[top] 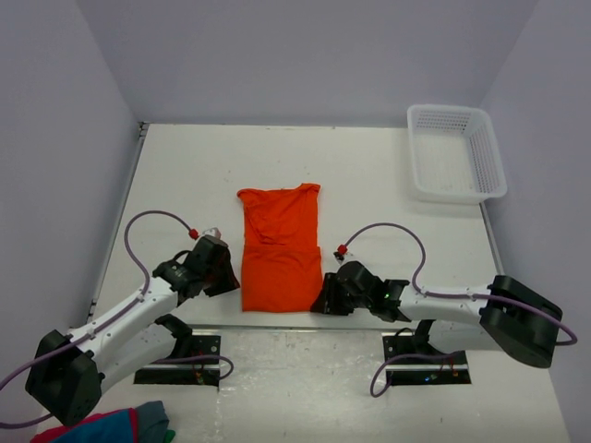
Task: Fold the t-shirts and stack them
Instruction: Grab one side of the 2/3 rectangular tshirt with both arms
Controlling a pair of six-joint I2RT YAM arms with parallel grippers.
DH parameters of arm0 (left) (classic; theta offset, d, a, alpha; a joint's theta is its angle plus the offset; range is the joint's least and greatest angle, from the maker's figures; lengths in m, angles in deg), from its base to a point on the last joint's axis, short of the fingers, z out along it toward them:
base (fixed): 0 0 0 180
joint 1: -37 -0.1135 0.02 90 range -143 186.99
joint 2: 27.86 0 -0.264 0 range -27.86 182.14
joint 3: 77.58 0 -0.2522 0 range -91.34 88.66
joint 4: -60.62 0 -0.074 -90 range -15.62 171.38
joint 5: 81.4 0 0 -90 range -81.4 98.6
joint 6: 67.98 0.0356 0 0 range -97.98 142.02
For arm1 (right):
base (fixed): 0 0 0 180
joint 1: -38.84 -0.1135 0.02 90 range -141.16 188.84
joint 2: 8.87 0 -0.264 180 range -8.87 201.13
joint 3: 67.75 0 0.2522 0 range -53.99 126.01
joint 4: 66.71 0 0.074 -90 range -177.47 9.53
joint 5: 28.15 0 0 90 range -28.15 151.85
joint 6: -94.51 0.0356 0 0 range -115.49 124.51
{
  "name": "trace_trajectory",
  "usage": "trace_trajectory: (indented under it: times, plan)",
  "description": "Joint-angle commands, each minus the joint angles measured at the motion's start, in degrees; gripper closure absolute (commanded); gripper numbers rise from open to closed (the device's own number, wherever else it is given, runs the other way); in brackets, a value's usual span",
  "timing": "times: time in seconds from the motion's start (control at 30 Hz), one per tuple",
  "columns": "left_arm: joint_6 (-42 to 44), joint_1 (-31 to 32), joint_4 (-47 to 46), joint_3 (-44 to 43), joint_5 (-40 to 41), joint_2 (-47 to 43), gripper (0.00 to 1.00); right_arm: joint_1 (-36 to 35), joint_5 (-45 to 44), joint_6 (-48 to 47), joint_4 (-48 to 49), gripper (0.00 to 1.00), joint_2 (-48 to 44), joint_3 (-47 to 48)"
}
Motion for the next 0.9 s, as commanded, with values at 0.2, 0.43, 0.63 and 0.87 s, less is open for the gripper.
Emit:
trace_trajectory:
  times: [0.2, 0.43, 0.63, 0.87]
  plan:
    - [-1.5, 0.9, 2.1, -2.7, 2.1, 1.3, 0.63, -2.0, -8.3, 2.6, -11.6, 0.65, -2.1, -1.5]
    - [-2.0, 2.0, 2.7, -2.5, 2.4, 0.8, 0.63, -2.0, -9.2, 2.7, -11.7, 0.68, 0.4, -1.0]
    - [-2.7, 2.8, 4.1, -3.0, 3.4, 1.1, 0.63, -2.1, -10.5, 3.6, -12.4, 0.82, 1.3, -0.5]
    - [-3.6, 3.4, 5.5, -3.6, 1.8, 2.5, 0.61, -2.2, -10.9, 3.9, -13.1, 1.00, 1.4, -0.2]
